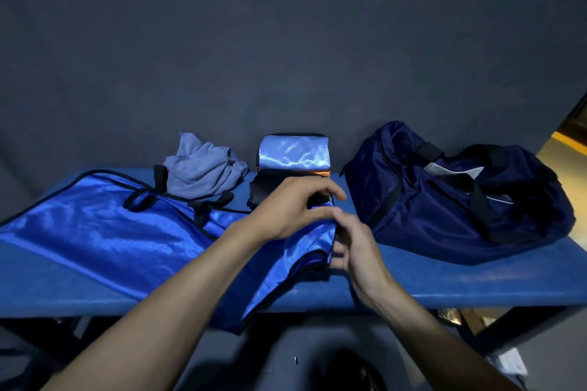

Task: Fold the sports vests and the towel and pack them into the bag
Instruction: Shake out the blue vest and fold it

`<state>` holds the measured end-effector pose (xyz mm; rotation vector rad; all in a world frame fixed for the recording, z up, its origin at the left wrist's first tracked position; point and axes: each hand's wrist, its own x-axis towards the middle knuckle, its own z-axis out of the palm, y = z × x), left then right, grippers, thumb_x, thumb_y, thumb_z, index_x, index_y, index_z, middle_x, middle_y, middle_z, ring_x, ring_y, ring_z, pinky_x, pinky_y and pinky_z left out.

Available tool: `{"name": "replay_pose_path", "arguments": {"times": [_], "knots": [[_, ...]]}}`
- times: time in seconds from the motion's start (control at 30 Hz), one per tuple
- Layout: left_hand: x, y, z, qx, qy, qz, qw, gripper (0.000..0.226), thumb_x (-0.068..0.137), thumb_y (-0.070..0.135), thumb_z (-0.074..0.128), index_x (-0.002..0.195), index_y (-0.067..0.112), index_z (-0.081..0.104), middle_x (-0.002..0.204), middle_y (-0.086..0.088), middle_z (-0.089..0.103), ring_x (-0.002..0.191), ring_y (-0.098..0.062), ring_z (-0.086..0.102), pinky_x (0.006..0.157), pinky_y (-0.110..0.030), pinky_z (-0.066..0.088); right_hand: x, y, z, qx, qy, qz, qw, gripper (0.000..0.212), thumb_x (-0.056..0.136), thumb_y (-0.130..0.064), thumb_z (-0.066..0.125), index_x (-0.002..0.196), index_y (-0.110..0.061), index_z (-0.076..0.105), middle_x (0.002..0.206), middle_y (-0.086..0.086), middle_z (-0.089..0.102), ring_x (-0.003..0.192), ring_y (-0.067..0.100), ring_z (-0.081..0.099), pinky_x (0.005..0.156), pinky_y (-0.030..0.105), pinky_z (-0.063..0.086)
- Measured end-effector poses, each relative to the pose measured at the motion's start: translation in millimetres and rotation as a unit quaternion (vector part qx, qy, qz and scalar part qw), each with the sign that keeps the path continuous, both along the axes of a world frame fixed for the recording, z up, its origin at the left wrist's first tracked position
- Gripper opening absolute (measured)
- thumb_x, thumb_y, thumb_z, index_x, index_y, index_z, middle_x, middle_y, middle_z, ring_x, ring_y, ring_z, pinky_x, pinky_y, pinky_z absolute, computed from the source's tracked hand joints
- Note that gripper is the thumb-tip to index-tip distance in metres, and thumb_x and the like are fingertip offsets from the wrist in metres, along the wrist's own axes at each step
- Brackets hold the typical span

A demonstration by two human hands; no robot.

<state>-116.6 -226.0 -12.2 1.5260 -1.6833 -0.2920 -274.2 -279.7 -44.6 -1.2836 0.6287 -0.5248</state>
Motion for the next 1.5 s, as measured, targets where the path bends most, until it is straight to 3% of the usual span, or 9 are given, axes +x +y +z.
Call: {"name": "replay_pose_path", "arguments": {"times": [0.2, 0.3, 0.53, 0.63, 0.73, 0.83, 1.0, 1.2, 1.5], "knots": [[12.7, 16.1, -6.0, -0.036, -0.018, 0.058, 0.998, 0.025, 0.104, 0.029, 0.054, 0.123, 0.019, 0.067, 0.116, 0.007, 0.065, 0.109, -0.009, 0.061, 0.094, -0.027, 0.048, -1.5, -2.7, -2.3, -0.061, 0.029, -0.044, 0.997, 0.017, 0.1, -0.014, 0.061, 0.085, -0.005, 0.064, 0.074, 0.011, 0.062, 0.066, 0.02, 0.058, 0.055, 0.031, 0.056], [23.2, 42.0, -1.3, -0.057, -0.021, 0.103, 0.993, 0.014, 0.103, 0.024, 0.057, 0.11, 0.021, 0.069, 0.103, 0.011, 0.067, 0.096, -0.011, 0.063, 0.083, -0.026, 0.049, -1.6, -9.5, -12.1, -0.048, 0.084, -0.083, 0.992, 0.018, 0.097, -0.012, 0.059, 0.081, -0.006, 0.062, 0.072, 0.01, 0.057, 0.066, 0.022, 0.055, 0.059, 0.036, 0.055], [63.5, 106.6, -37.6, 0.193, -0.243, 0.137, 0.941, 0.021, 0.085, 0.053, 0.064, 0.084, 0.032, 0.066, 0.069, 0.019, 0.062, 0.064, -0.001, 0.055, 0.066, -0.03, 0.05, -4.3, -20.1, -27.8, -0.044, 0.154, -0.12, 0.98, 0.016, 0.095, -0.013, 0.052, 0.081, -0.017, 0.044, 0.071, 0.006, 0.035, 0.06, 0.018, 0.037, 0.054, 0.031, 0.035], [77.7, 120.0, -55.6, 0.194, -0.243, 0.123, 0.942, 0.026, 0.086, 0.056, 0.061, 0.104, 0.039, 0.068, 0.103, 0.019, 0.061, 0.094, -0.004, 0.054, 0.09, -0.034, 0.051, -2.8, -19.4, -30.3, -0.056, 0.156, -0.136, 0.977, 0.016, 0.094, -0.016, 0.051, 0.081, -0.018, 0.042, 0.074, 0.008, 0.033, 0.067, 0.022, 0.034, 0.061, 0.037, 0.031], [82.7, 123.8, -64.3, 0.181, -0.205, 0.149, 0.95, 0.06, 0.092, 0.057, 0.058, 0.148, 0.042, 0.043, 0.152, 0.011, 0.036, 0.137, -0.014, 0.034, 0.116, -0.031, 0.032, -3.1, -18.5, -33.2, -0.076, 0.18, -0.148, 0.97, 0.02, 0.094, -0.019, 0.049, 0.076, -0.019, 0.039, 0.069, 0.007, 0.036, 0.065, 0.022, 0.036, 0.061, 0.037, 0.031], [80.7, 120.1, -73.7, 0.196, -0.229, 0.165, 0.939, 0.068, 0.099, 0.047, 0.057, 0.159, 0.035, 0.028, 0.166, 0.006, 0.02, 0.152, -0.017, 0.017, 0.124, -0.037, 0.024, -1.5, -20.3, -33.7, -0.07, 0.185, -0.154, 0.968, 0.019, 0.09, -0.03, 0.05, 0.075, -0.021, 0.043, 0.066, 0.005, 0.041, 0.065, 0.021, 0.042, 0.061, 0.037, 0.037], [66.7, 114.9, -68.7, 0.109, -0.247, 0.198, 0.942, 0.042, 0.095, 0.039, 0.065, 0.134, 0.033, 0.052, 0.138, 0.013, 0.043, 0.12, -0.015, 0.044, 0.096, -0.034, 0.047, 1.2, -20.5, -35.3, -0.134, 0.181, -0.13, 0.966, 0.052, 0.092, -0.048, 0.068, 0.066, -0.021, 0.033, 0.059, 0.0, 0.03, 0.056, 0.016, 0.031, 0.056, 0.034, 0.025], [72.8, 103.3, -78.2, 0.089, -0.284, 0.264, 0.917, 0.015, 0.092, 0.028, 0.072, 0.107, 0.027, 0.069, 0.109, 0.007, 0.051, 0.091, -0.022, 0.047, 0.073, -0.047, 0.052, 1.3, -20.9, -42.0, -0.18, 0.174, -0.147, 0.957, 0.046, 0.096, -0.041, 0.065, 0.073, -0.016, 0.035, 0.069, 0.006, 0.026, 0.063, 0.019, 0.027, 0.058, 0.034, 0.021], [70.4, 62.3, -67.5, 0.064, -0.123, 0.344, 0.929, 0.015, 0.093, 0.013, 0.063, 0.093, 0.017, 0.049, 0.08, 0.0, 0.054, 0.071, -0.029, 0.053, 0.06, -0.039, 0.04, -3.1, -20.7, -56.5, -0.223, 0.153, -0.161, 0.949, 0.05, 0.098, -0.037, 0.062, 0.071, -0.011, 0.03, 0.066, 0.003, 0.024, 0.06, 0.016, 0.025, 0.059, 0.035, 0.022]]}}
